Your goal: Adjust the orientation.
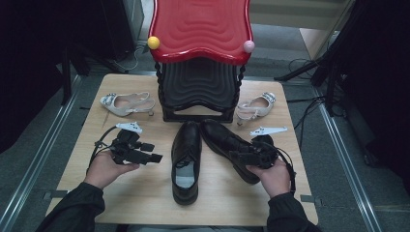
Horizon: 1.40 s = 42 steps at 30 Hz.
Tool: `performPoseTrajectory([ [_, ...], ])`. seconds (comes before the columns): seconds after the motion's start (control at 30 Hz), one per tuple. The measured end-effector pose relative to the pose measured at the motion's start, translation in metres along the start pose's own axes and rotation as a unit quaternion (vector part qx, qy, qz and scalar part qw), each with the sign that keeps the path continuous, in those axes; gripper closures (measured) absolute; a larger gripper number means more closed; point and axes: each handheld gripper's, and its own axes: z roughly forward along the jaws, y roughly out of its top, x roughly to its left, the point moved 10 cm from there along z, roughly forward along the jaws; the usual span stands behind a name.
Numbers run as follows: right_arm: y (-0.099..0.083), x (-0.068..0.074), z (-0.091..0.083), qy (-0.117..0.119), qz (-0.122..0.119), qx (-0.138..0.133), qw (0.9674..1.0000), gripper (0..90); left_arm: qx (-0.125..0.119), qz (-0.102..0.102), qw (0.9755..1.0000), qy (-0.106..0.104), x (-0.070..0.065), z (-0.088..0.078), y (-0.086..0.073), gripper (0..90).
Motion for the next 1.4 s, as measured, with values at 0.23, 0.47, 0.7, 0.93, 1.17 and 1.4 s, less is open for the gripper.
performPoseTrajectory([
  [0.23, -0.001, -0.005, -0.021, -0.002, -0.013, -0.025, 0.9996, 56.4, 0.004, 0.008, 0.9999, -0.007, -0.002, 0.005, 0.005, 34.5],
  [0.47, -0.002, -0.020, -0.037, -0.023, -0.007, -0.044, 0.9987, 67.0, 0.010, 0.015, 0.9998, -0.010, -0.003, 0.010, 0.008, 34.5],
  [0.7, -0.007, -0.033, -0.043, -0.030, 0.001, -0.043, 0.9986, 78.9, 0.013, 0.018, 0.9997, -0.013, -0.006, 0.013, 0.010, 34.5],
  [0.93, -0.003, -0.048, -0.049, -0.047, 0.017, -0.064, 0.9967, 89.0, 0.018, 0.020, 0.9995, -0.014, -0.008, 0.016, 0.010, 34.5],
  [1.17, -0.004, -0.072, -0.033, -0.066, 0.031, -0.041, 0.9965, 90.0, 0.017, 0.023, 0.9995, -0.011, -0.008, 0.017, 0.010, 34.5],
  [1.4, -0.008, -0.081, -0.014, -0.074, 0.027, -0.012, 0.9968, 90.0, 0.013, 0.020, 0.9996, -0.012, -0.008, 0.015, 0.010, 34.5],
])
